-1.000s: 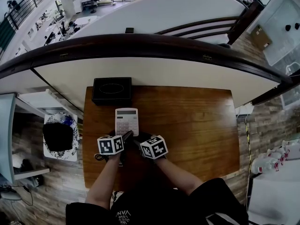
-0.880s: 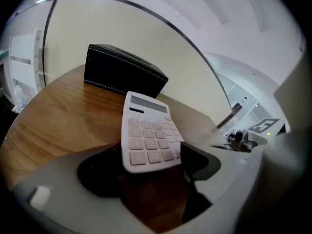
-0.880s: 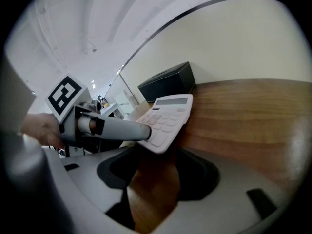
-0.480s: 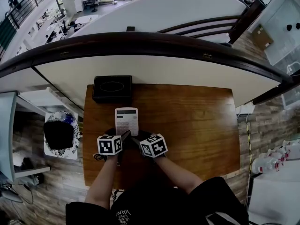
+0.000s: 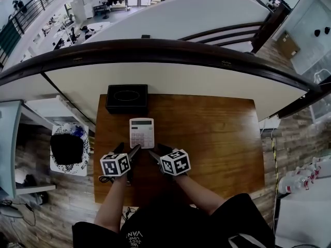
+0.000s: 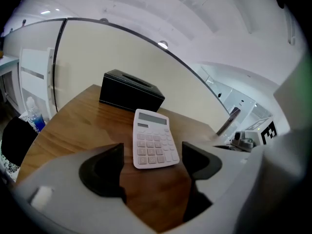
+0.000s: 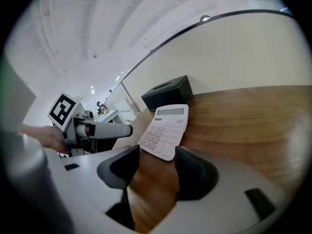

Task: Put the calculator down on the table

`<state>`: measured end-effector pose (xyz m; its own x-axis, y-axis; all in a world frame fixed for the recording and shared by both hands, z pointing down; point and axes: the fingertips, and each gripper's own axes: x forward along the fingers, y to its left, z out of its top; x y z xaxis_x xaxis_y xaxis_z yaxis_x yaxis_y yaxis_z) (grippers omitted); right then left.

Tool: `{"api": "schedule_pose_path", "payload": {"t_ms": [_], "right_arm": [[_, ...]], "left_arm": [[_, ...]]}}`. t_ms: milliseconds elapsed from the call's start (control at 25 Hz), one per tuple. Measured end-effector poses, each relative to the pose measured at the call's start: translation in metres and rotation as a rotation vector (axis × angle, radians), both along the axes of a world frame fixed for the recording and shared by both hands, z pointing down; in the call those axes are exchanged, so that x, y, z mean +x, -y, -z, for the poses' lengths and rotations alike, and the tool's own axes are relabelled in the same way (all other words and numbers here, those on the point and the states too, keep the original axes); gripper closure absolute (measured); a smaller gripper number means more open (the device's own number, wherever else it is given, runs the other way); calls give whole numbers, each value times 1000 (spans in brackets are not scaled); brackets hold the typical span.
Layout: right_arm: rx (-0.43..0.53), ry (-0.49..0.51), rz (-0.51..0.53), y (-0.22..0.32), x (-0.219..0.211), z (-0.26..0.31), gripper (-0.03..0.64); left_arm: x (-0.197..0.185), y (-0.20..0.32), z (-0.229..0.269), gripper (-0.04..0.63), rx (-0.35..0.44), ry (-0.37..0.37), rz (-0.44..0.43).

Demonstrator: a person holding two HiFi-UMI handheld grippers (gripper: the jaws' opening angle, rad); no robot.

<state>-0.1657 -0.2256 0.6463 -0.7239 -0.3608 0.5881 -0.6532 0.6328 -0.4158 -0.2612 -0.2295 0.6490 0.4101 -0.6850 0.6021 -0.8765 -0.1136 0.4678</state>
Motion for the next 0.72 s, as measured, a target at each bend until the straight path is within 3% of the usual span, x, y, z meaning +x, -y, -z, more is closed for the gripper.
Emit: {"api": "schedule_pose_path", "payload": {"t_ms": [400,560,720], "right_arm": [[94,51,-72,-30,14,49,413],[130,66,-104,-44,21,68,414],[168,72,-127,-60,28,85,455]], "left_arm": [[-7,-50,44,237,109,-63,-9],[-10,-73,60,403,153,-74,-15],[-11,-91,76,487,204,-54,-21]]}}
